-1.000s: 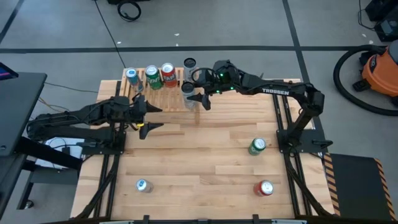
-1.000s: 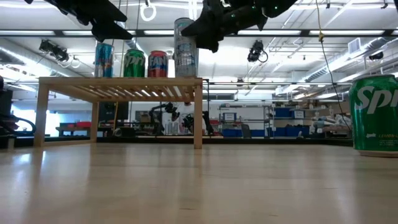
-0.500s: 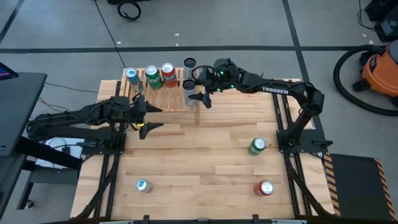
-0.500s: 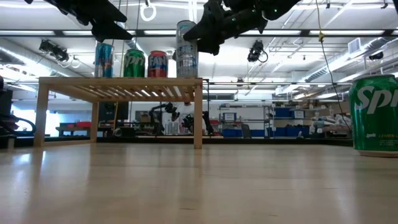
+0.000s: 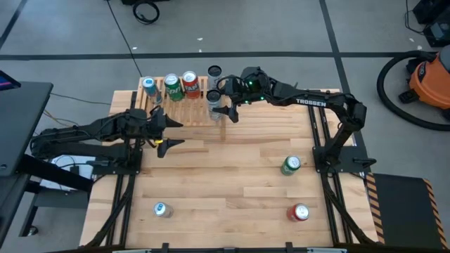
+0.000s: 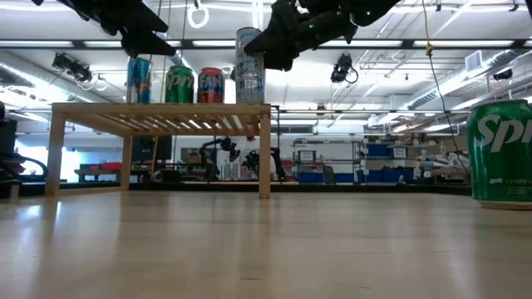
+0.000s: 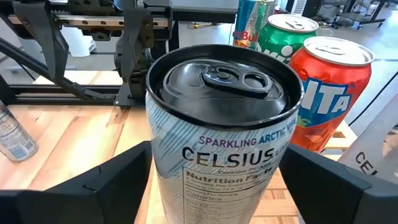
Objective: Place canned beverage on shelf
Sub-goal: Put the white-blue soda can on the shelf, then put the orange soda can on the shelf
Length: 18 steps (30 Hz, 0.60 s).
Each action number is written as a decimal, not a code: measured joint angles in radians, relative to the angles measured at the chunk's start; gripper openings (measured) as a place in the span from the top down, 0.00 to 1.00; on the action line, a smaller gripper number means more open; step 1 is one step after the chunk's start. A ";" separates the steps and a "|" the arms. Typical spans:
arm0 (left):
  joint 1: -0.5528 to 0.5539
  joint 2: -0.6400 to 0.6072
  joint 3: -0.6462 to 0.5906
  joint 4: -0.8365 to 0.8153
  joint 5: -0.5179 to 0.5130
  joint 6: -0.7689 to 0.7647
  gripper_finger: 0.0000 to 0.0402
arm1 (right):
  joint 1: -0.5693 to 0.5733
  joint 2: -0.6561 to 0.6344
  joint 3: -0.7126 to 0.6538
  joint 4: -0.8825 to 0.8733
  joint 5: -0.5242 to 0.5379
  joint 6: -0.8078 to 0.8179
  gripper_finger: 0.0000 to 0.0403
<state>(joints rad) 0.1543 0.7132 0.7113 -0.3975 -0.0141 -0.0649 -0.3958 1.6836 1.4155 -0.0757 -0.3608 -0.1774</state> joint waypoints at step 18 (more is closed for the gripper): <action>0.000 0.000 0.000 -0.004 0.000 0.000 0.21 | 0.000 -0.138 0.000 -0.119 0.000 0.041 0.02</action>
<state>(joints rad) 0.1543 0.7132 0.7113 -0.4011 -0.0141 -0.0647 -0.3958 1.5456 1.4155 -0.1944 -0.3607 -0.1363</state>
